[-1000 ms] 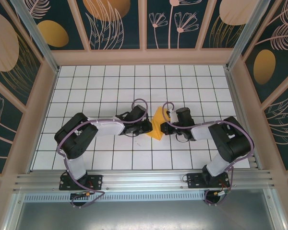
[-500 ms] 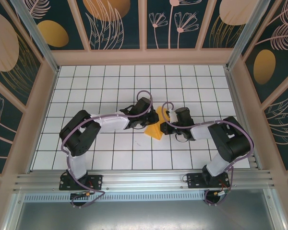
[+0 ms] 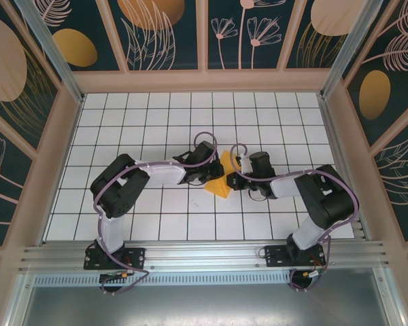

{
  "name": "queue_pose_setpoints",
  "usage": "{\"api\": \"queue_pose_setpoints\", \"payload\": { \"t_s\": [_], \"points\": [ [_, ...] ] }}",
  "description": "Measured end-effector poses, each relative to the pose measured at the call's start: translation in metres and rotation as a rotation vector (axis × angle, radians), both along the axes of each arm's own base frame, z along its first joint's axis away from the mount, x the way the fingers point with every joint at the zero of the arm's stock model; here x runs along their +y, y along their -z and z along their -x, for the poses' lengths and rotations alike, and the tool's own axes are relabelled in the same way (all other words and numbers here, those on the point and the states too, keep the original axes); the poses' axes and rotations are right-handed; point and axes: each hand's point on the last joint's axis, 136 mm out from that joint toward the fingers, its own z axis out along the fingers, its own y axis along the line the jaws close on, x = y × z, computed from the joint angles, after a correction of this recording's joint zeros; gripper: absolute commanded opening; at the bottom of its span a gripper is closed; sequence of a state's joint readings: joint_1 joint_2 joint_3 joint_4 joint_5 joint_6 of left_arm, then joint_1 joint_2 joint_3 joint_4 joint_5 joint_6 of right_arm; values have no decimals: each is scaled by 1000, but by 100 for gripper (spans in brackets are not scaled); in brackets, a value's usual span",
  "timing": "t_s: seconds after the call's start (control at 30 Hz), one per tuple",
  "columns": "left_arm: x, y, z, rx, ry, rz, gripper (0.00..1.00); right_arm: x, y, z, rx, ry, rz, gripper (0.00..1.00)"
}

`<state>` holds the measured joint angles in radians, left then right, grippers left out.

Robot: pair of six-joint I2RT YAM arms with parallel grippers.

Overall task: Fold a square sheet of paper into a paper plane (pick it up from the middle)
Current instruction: Fold the triangle a second time at the center of the table.

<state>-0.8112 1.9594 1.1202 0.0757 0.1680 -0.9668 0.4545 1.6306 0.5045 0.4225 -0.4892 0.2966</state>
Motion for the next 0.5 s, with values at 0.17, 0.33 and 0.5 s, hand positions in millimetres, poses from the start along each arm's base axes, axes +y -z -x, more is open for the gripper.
{"api": "queue_pose_setpoints", "payload": {
  "t_s": [0.17, 0.33, 0.5],
  "points": [
    [1, 8, 1, 11, 0, -12, 13, 1, -4, 1, 22, 0, -33, 27],
    [1, 8, 1, 10, 0, -11, 13, 1, -8, 3, 50, -2, -71, 34],
    [1, 8, 1, 13, -3, -10, 13, -2, -11, 5, 94, 5, -104, 36]
  ]
}}
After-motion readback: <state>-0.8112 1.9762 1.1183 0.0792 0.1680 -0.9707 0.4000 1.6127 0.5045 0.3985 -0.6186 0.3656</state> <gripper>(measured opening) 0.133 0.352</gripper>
